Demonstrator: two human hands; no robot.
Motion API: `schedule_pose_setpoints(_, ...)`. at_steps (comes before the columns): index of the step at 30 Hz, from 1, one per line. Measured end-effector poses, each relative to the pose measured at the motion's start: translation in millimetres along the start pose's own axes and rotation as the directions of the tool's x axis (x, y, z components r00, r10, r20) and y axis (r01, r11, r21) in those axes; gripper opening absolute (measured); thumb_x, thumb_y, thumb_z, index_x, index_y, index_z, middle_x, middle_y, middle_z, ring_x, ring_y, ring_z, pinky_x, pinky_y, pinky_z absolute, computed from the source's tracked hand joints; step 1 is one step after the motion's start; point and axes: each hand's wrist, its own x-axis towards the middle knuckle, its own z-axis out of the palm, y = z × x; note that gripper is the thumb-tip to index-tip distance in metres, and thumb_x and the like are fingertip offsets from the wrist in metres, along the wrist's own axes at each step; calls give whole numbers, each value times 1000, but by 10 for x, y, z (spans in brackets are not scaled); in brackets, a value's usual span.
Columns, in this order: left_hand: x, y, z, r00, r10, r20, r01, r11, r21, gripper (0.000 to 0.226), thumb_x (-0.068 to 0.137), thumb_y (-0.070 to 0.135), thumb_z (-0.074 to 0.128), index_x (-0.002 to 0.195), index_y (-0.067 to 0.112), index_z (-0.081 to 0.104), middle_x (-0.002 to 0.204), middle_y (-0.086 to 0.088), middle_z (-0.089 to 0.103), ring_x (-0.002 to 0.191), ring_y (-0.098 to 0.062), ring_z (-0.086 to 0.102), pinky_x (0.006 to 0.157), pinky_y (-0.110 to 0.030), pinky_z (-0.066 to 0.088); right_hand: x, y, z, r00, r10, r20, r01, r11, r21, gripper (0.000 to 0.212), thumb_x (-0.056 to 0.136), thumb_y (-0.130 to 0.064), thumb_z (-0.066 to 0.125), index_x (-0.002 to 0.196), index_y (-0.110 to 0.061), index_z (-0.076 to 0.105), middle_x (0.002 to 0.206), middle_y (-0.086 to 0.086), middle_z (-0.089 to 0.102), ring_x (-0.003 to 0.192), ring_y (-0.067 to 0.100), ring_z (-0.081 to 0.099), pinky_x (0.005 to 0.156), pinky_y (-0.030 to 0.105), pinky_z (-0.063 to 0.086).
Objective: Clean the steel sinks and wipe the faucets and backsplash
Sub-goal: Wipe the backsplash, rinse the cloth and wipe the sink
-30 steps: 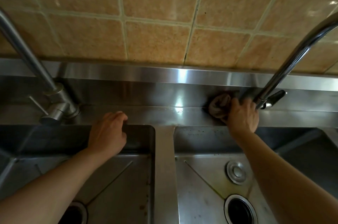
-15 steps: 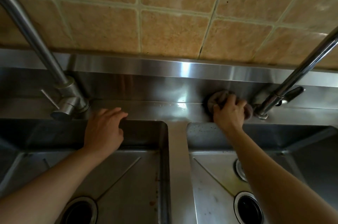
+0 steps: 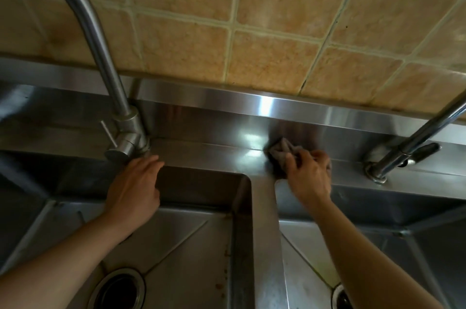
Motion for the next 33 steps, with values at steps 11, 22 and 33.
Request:
schedule_pose_setpoints(11, -251, -298, -96, 998, 32, -60, -38, 994, -104, 58, 91, 14, 52, 145, 25, 33, 152, 9, 28, 139, -6, 27, 110, -20, 26, -529, -1354, 673, 974, -210, 83, 217, 973, -78, 47, 94, -31, 47, 139, -20, 40, 146, 16, 21, 132, 39, 24, 111, 47, 25)
schedule_pose_setpoints(22, -471, -699, -424, 999, -13, -45, 10, 998, -65, 39, 94, 19, 49, 132, 31, 47, 135, 17, 48, 121, -1, 47, 94, -19, 45, -705, -1886, 916, 716, -621, 317, 673, 736, -78, 60, 95, -36, 47, 149, -31, 23, 156, 2, 16, 143, 30, 12, 116, 43, 13)
schedule_pose_setpoints(33, -127, 261, -165, 978, 204, 32, -199, 973, -119, 49, 91, 17, 51, 137, 27, 41, 137, 9, 48, 124, -11, 45, 104, -27, 37, -110, -214, 56, 952, -221, 210, 257, 953, -161, 47, 97, -34, 40, 144, -35, 34, 154, 2, 18, 140, 26, 21, 115, 36, 13)
